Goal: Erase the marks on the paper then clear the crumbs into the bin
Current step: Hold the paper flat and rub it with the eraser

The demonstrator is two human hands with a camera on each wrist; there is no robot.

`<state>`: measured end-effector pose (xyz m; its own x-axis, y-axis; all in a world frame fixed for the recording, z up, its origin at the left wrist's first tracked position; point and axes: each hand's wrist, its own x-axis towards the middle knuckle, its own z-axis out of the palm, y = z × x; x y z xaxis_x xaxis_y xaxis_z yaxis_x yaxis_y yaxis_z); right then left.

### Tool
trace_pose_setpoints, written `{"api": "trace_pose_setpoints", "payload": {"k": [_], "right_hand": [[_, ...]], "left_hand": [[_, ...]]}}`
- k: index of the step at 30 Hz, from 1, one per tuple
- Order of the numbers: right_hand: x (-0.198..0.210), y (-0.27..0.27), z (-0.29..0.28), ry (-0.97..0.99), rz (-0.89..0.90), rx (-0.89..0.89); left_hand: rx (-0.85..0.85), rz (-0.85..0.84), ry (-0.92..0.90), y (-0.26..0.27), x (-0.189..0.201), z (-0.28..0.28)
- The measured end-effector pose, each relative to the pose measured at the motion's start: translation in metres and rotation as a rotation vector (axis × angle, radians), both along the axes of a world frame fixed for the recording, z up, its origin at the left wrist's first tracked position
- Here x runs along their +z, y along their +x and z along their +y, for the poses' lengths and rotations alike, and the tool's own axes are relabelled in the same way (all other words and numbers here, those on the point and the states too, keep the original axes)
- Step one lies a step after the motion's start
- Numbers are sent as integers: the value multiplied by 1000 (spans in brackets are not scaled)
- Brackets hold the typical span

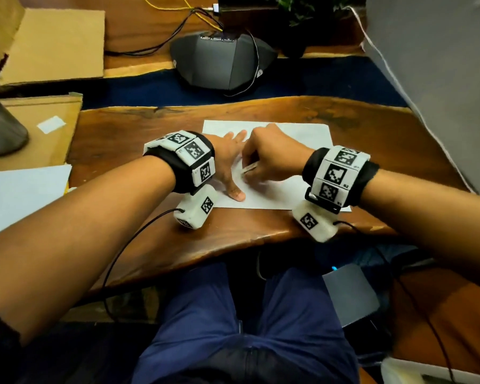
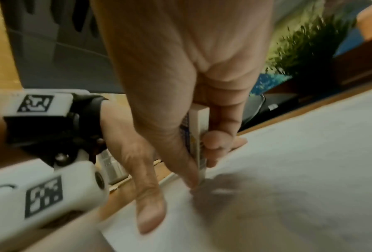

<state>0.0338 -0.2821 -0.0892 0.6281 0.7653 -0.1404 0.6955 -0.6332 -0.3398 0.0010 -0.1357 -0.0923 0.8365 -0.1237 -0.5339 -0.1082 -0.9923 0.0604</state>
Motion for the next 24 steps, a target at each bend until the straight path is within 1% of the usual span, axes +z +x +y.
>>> {"api": "trace_pose_setpoints", "payload": {"k": [2, 4, 5, 8, 9, 12, 13, 14, 16, 17, 18, 19, 21, 22, 24], "right_hand": [[4, 13, -4, 8, -3, -89], [4, 23, -7, 36, -62, -164], [2, 20, -6, 36, -77, -155], [-1, -1, -1, -19, -32, 4], [1, 1, -1, -32, -19, 6], [4, 26, -7, 18, -57, -164], [3, 27, -7, 33, -73, -186], [1, 21, -5, 30, -67, -160], [-2, 3, -1, -5, -23, -26], [-2, -1, -2, -20, 3, 10], [1, 3, -3, -26, 17, -7], [2, 13, -5, -9, 18, -63], [2, 25, -8, 33, -43, -140], [0, 22, -7, 37, -68, -139], [-4, 5, -2, 17, -55, -39]], "left_hand": [[0, 17, -6, 2, -4, 1], [-6, 18, 10, 4, -8, 2], [-10, 20, 17, 3, -7, 1], [15, 32, 28, -5, 4, -6], [13, 24, 22, -4, 5, -6], [-15, 16, 14, 0, -4, -3], [-14, 17, 17, 0, -5, -2], [-15, 20, 25, 0, -4, -1], [-18, 25, 40, -3, 3, -4], [-17, 28, 38, -3, 3, -4], [-13, 26, 27, -2, 3, -4], [-11, 32, 28, 0, 0, -4], [-11, 28, 37, 1, -3, -3], [-14, 31, 42, 0, -2, -3], [-3, 39, 52, -4, 5, -5]]}}
